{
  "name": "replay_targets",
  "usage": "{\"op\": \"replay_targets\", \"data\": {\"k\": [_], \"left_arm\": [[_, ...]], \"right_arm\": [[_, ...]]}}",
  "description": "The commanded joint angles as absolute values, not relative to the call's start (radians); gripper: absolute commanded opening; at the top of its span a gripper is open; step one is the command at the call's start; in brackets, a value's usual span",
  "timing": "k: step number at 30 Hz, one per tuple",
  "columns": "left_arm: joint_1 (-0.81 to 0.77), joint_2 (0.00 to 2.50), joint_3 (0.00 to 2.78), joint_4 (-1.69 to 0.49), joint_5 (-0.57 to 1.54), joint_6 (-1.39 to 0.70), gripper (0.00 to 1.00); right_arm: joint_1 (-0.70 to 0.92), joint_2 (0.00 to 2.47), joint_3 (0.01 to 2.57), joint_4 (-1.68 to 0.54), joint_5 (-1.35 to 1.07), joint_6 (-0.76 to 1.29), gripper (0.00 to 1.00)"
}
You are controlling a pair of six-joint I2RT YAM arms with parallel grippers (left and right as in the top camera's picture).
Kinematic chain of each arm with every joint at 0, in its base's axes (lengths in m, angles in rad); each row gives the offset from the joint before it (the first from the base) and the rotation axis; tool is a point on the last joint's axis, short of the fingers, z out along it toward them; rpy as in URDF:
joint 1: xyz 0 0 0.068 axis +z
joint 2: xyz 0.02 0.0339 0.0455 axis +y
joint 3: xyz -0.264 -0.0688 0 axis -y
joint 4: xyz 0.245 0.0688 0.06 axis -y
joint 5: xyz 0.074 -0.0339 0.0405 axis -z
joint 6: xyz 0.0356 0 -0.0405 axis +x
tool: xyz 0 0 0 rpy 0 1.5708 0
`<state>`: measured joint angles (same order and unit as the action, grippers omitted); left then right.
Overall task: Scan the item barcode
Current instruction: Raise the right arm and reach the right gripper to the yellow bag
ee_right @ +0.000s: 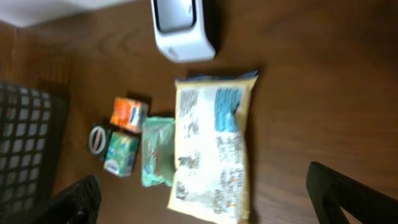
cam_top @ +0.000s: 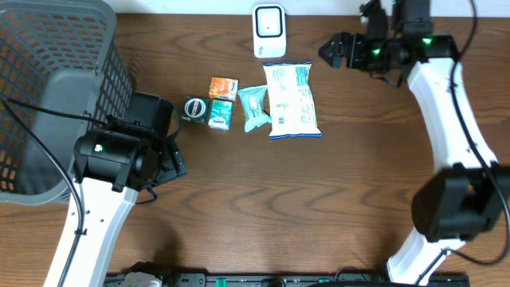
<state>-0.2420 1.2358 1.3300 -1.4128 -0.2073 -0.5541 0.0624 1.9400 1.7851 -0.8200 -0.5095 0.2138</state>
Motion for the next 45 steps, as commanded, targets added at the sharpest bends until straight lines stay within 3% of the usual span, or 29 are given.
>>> {"op": "replay_targets", "data": {"k": [1,25,29,32,35,37,45], "left_arm": [[-0.237,1.234,1.33,-1.416,-0.202,-0.567,0.98],[-0.237,1.234,1.33,-1.416,-0.202,-0.567,0.98],[-0.237,1.234,1.33,-1.417,-0.202,-0.567,0.98],[-0.237,1.234,1.33,-1.416,-0.202,-0.567,0.98],[-0.237,1.234,1.33,-1.416,-0.202,-0.567,0.97],[-0.237,1.234,1.33,-1.416,-0.202,-0.567,0.98],[-0.237,1.234,1.33,-1.416,-0.202,-0.567,0.98]], "right_arm": [[0.068,2.0,1.804,-0.823,-0.601,0.298,0.99],[0.144,2.335,1.804,-0.805,-0.575,0.181,0.98],[0.159,2.376,1.803,-0.808,-0.599,0.181,0.84],[0.17,2.397,1.803,-0.808,-0.611,0.181,0.47],[0.174,2.402,1.803,-0.807,-0.656,0.17,0.29],[0.174,2.401,1.803,-0.807,-0.705,0.139,0.03],[0.118,2.354,1.806,-0.88,-0.793,0.131,0.01]]}}
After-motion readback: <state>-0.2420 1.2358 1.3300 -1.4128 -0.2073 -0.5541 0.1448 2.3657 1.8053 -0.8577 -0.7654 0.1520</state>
